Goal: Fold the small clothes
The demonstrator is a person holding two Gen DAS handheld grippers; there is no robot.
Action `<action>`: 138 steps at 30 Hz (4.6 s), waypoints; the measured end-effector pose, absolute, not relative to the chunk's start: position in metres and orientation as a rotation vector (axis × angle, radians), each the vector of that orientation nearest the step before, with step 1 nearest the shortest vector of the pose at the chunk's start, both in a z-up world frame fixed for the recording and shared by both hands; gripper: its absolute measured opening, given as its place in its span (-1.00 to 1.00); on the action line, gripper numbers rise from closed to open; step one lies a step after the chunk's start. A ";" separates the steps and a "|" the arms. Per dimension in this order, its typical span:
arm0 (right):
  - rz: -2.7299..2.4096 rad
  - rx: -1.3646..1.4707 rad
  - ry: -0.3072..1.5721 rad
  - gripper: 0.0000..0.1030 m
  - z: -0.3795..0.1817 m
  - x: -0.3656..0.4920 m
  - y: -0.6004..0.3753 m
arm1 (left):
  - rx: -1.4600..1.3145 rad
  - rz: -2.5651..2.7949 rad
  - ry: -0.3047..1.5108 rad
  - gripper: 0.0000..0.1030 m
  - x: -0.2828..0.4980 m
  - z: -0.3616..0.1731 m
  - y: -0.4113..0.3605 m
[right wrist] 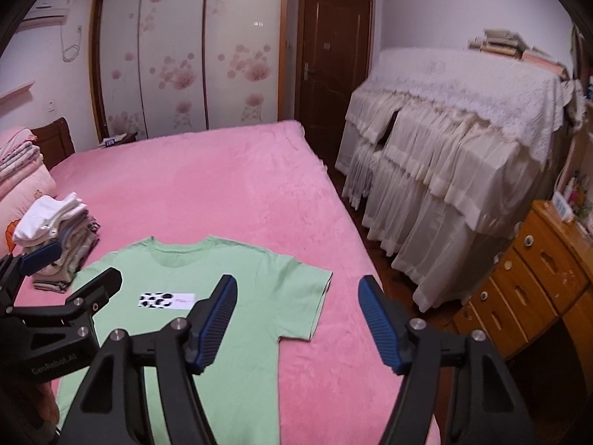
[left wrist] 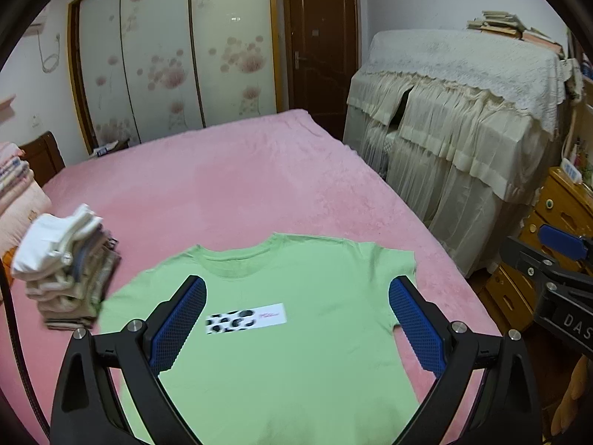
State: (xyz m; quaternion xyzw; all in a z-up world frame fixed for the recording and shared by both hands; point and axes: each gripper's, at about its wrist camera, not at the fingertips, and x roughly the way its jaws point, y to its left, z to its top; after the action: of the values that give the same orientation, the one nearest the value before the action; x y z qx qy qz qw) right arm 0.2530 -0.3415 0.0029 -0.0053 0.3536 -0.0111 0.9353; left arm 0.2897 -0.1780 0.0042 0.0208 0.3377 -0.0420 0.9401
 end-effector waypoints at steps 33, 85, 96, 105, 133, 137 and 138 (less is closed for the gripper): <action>0.020 0.315 1.133 0.07 -0.242 0.413 -0.413 | -0.075 -0.011 0.906 0.91 0.416 -0.181 -0.213; 0.246 0.078 0.952 -0.32 -0.148 0.356 -0.304 | -0.232 0.014 0.974 0.91 0.371 -0.178 -0.122; 0.221 0.100 1.056 -0.32 -0.215 0.324 -0.322 | -0.267 -0.210 1.118 0.31 0.381 -0.208 -0.169; 0.253 0.116 1.054 -0.34 -0.232 0.319 -0.320 | -0.390 -0.259 1.172 0.08 0.394 -0.232 -0.191; 0.217 0.167 0.999 -0.51 -0.181 0.400 -0.343 | -0.153 -0.267 1.090 -0.45 0.497 -0.205 -0.185; 0.180 0.213 1.000 -0.51 -0.190 0.435 -0.350 | -0.230 -0.291 1.104 -0.46 0.527 -0.215 -0.184; 0.181 0.243 1.006 -0.51 -0.195 0.442 -0.354 | -0.245 -0.298 1.110 -0.46 0.531 -0.218 -0.183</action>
State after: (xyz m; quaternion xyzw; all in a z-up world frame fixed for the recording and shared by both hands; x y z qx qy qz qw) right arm 0.4419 -0.3536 -0.1947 0.1158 0.4801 0.0864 0.8652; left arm 0.5312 -0.1829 -0.2182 -0.1157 0.5234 -0.1405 0.8324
